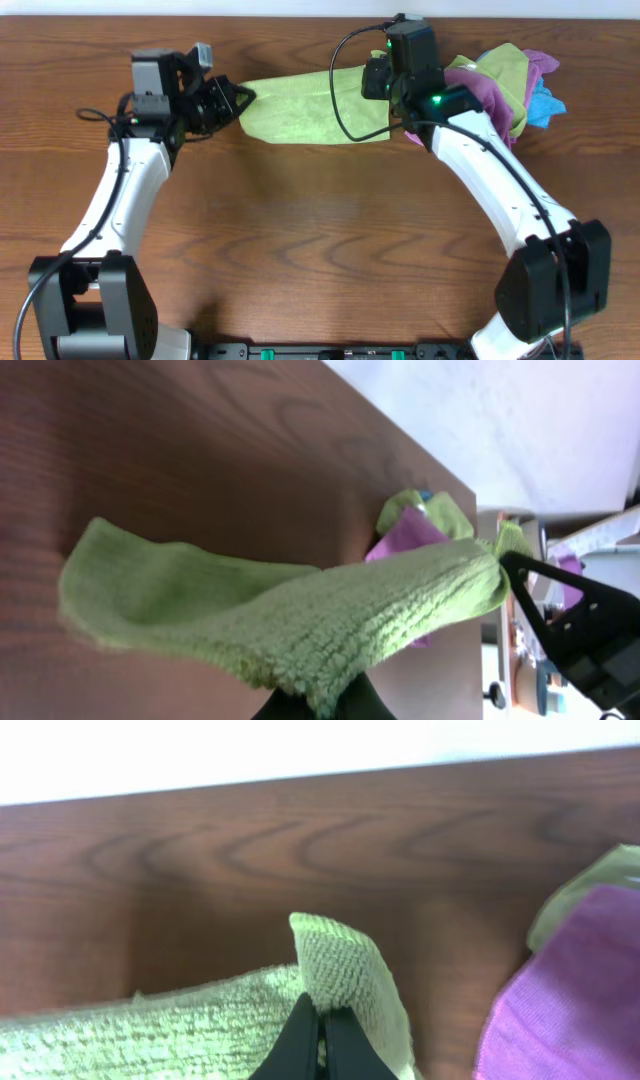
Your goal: Fold the cloth
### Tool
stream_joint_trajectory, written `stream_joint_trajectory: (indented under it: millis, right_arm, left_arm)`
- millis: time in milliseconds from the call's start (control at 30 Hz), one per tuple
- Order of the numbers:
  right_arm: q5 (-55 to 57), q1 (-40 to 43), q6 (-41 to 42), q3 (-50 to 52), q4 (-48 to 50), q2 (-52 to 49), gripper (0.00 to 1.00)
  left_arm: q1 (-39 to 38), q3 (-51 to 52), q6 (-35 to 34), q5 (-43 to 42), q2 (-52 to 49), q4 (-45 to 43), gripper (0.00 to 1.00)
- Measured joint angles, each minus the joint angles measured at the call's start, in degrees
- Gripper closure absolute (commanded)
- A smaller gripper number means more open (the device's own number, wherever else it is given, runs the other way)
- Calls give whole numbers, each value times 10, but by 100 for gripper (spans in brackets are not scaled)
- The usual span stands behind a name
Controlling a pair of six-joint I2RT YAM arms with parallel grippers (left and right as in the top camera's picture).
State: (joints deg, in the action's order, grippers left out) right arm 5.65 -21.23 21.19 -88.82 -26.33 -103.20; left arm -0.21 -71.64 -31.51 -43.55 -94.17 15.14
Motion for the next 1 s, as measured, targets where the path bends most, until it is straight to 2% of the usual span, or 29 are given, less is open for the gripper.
stream_joint_trajectory:
  millis: [133,367,600,800,1000]
  right_arm:
    - [-4,-1,-11,-52,-100,1,99]
    - [-14,-22,-15,-61,-246,3,98]
    - [-34,-54,-14,-56,-331,3,98]
    - [-58,-70,2,6,-338,3,99]
    - [-52,-70,14,70,-342,3,99]
  left_arm:
    - [0,-58,47,-2,0,123,94]
    - [0,-72,157,5,1,320,94]
    - [18,-73,254,38,1,454,94]
    - [45,-54,292,49,2,491,94]
    - [56,44,314,61,2,483,94]
